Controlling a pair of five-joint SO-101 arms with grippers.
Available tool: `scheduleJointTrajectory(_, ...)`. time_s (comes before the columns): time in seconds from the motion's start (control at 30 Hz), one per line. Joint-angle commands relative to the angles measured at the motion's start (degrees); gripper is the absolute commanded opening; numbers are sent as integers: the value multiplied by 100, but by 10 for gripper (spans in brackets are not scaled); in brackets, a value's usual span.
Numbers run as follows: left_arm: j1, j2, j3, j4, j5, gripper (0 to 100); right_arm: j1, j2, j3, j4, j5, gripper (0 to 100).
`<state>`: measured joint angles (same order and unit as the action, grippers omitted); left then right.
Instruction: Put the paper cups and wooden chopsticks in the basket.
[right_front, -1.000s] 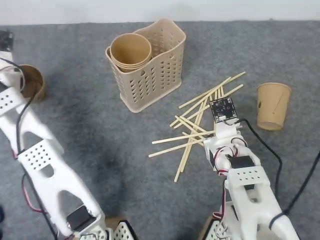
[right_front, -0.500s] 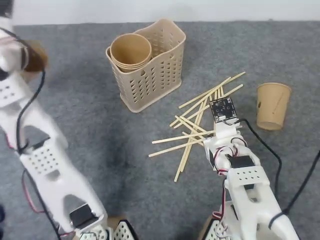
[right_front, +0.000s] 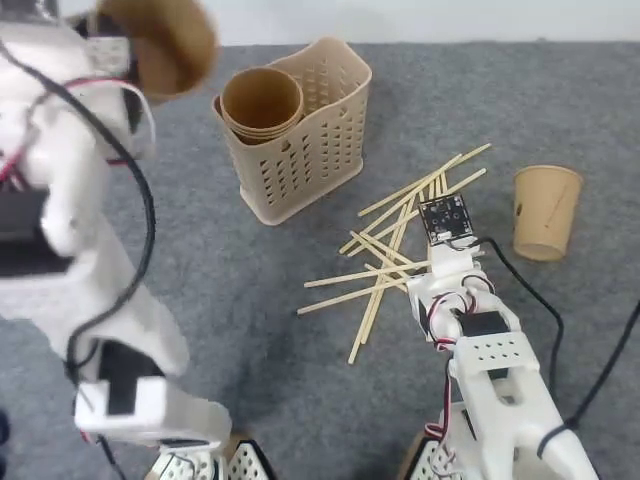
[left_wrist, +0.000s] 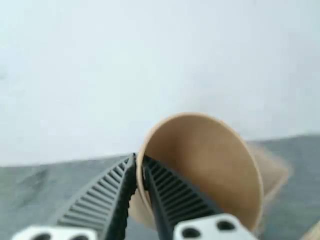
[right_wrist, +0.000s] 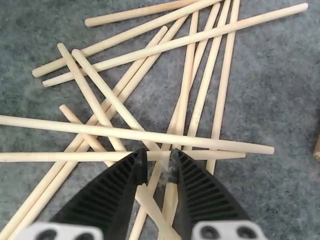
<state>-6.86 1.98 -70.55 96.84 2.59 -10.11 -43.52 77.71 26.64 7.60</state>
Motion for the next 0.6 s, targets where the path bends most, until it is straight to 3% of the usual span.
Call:
scheduleJointTrajectory(0.0, 290, -352, 426, -422, 862, 9, -31, -101, -26, -57, 62, 89)
scheduleJointTrajectory(0.2, 334, 44, 1358, -1064, 2330, 9, -31, -92, -26, -57, 62, 90)
scheduleJointTrajectory(0.57, 862, 905, 1508, -1178, 3068, 9, -40, -92, -26, -101, 440, 89)
